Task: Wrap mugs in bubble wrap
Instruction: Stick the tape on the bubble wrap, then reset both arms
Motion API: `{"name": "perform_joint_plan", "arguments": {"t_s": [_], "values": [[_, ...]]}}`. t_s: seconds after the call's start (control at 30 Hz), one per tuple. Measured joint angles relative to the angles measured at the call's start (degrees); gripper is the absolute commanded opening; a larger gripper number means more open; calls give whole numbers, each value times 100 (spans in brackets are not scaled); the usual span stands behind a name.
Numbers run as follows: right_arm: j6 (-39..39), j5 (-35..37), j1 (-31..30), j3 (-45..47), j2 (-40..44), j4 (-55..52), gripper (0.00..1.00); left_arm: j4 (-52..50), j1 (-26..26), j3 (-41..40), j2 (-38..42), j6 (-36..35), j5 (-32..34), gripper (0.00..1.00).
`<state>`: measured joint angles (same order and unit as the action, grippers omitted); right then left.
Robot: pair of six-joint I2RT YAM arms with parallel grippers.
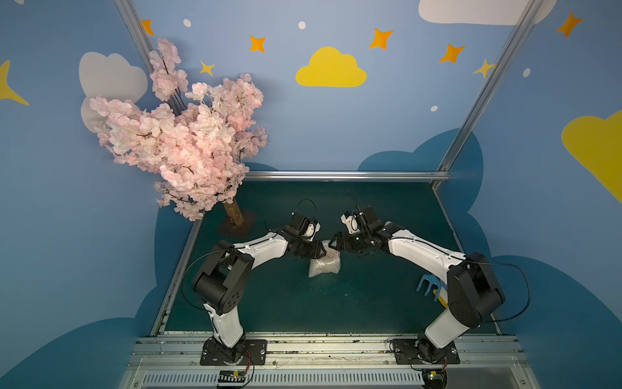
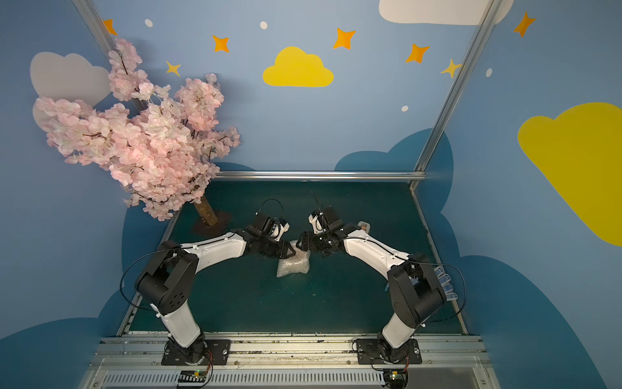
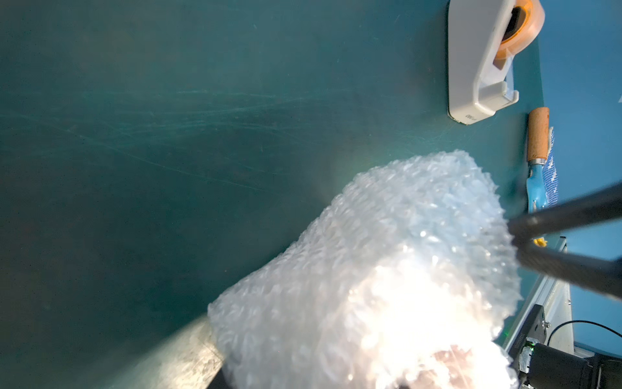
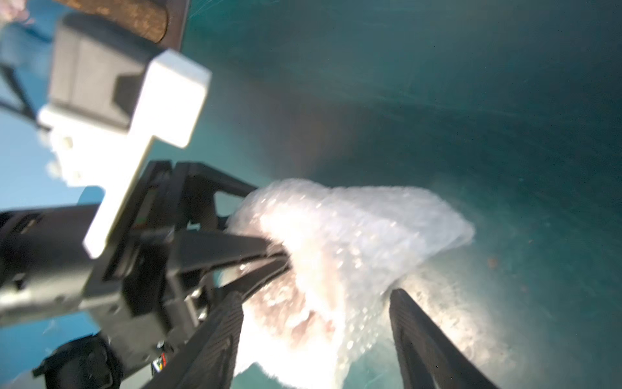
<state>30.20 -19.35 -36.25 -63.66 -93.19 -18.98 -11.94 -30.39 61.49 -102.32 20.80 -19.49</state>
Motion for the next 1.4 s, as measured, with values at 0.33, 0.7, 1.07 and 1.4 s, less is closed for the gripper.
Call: {"name": "perform_joint_plan", "arguments": {"t_s": [0.33, 0.7, 1.07, 1.4], "values": [[0, -105, -256, 551, 42, 50, 71, -4, 0, 0, 0, 0, 0, 49], [63, 37, -264, 549, 101, 24, 74, -52, 0, 0, 31, 55, 136, 60], [-24, 933, -186, 675, 1646, 247, 76, -883, -2, 140, 920, 260, 1003, 69], [-225, 2566, 249, 1574, 2789, 409, 79, -1252, 0, -542, 2588, 520, 2363, 78]]}}
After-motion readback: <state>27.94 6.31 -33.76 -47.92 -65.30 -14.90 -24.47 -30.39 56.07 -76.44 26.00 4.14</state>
